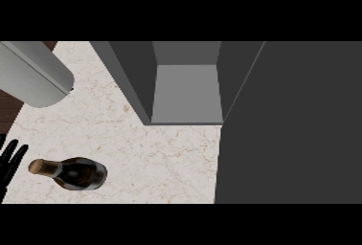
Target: Pick up the wine, place it into the cabinet and close the cabinet
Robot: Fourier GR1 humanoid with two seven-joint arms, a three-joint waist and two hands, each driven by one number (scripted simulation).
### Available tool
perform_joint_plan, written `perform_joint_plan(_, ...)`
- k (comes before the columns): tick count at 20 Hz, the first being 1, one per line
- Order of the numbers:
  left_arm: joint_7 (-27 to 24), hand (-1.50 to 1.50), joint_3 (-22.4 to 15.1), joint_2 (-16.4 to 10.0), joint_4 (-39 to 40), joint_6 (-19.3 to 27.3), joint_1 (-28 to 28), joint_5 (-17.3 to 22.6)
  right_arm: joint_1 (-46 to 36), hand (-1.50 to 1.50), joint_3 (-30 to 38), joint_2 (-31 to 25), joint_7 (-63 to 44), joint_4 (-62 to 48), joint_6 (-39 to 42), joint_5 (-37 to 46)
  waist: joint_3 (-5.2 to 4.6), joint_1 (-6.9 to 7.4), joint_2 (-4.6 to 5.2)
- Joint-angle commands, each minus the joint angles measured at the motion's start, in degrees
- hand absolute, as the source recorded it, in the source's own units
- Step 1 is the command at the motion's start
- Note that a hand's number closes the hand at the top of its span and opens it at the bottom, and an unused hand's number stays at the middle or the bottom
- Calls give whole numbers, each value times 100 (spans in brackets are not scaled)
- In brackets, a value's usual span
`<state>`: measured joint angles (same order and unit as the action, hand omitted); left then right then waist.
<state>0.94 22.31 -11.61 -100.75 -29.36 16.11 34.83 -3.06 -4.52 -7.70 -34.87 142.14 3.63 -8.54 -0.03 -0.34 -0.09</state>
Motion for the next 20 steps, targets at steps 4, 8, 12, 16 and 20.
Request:
perform_joint_plan(4,-335,-150,32,22,917,-100,-560,-432,261,-150,-12,43,-470,974,-21,-367,1,-9,0)
perform_joint_plan(8,-977,-150,56,128,1162,-763,30,-785,378,-150,-83,166,-307,937,-19,-176,1,17,-7)
perform_joint_plan(12,-1192,-150,-139,164,1699,-609,-657,-1253,-72,-150,440,-113,-477,633,125,-658,2,11,5)
perform_joint_plan(16,-1756,-150,-159,312,2185,-926,-518,-1474,386,-150,330,119,336,311,387,-487,3,14,6)
perform_joint_plan(20,-1752,-150,-71,176,2406,-918,-711,-1416,-269,-150,56,162,-657,729,-82,-293,-2,24,2)
